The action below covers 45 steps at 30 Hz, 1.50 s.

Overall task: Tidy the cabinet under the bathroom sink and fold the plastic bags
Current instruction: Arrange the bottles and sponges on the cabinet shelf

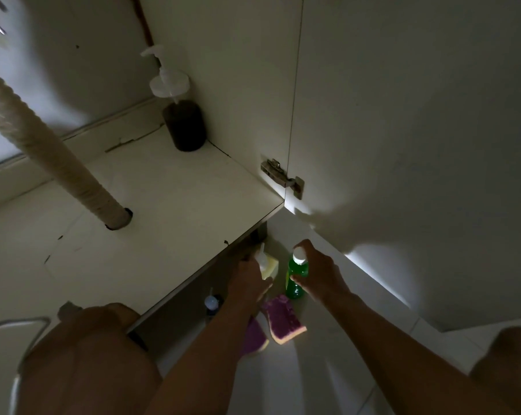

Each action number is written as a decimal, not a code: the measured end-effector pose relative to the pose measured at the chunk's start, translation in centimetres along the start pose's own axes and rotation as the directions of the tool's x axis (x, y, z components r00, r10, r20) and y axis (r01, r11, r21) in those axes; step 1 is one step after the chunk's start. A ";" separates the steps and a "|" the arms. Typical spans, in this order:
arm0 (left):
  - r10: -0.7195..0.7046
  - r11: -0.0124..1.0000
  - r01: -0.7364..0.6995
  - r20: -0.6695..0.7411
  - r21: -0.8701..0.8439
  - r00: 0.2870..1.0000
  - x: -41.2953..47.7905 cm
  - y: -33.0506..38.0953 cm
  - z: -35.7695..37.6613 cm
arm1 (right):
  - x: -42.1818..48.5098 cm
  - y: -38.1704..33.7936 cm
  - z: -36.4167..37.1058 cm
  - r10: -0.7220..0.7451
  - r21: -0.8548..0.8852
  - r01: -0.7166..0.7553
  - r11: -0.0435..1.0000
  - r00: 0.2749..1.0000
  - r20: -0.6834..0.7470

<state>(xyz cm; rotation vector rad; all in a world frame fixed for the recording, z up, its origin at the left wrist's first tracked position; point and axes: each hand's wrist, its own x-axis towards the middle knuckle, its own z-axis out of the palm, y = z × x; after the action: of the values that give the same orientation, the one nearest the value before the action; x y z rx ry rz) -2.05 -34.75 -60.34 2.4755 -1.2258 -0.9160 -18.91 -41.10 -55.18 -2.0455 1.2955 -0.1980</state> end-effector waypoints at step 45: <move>0.161 0.981 -0.193 -0.425 -0.034 0.891 15.8 1.4 -29.3 | 17.0 -23.0 -8.2 -0.375 -0.123 0.356 0.926 0.837 -0.399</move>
<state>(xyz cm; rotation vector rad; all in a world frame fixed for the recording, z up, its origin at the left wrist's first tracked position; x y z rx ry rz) 22.57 -49.89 -43.73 2.2879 -1.2083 -0.3443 2.47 -53.35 -38.52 -2.3611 1.1321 -0.8314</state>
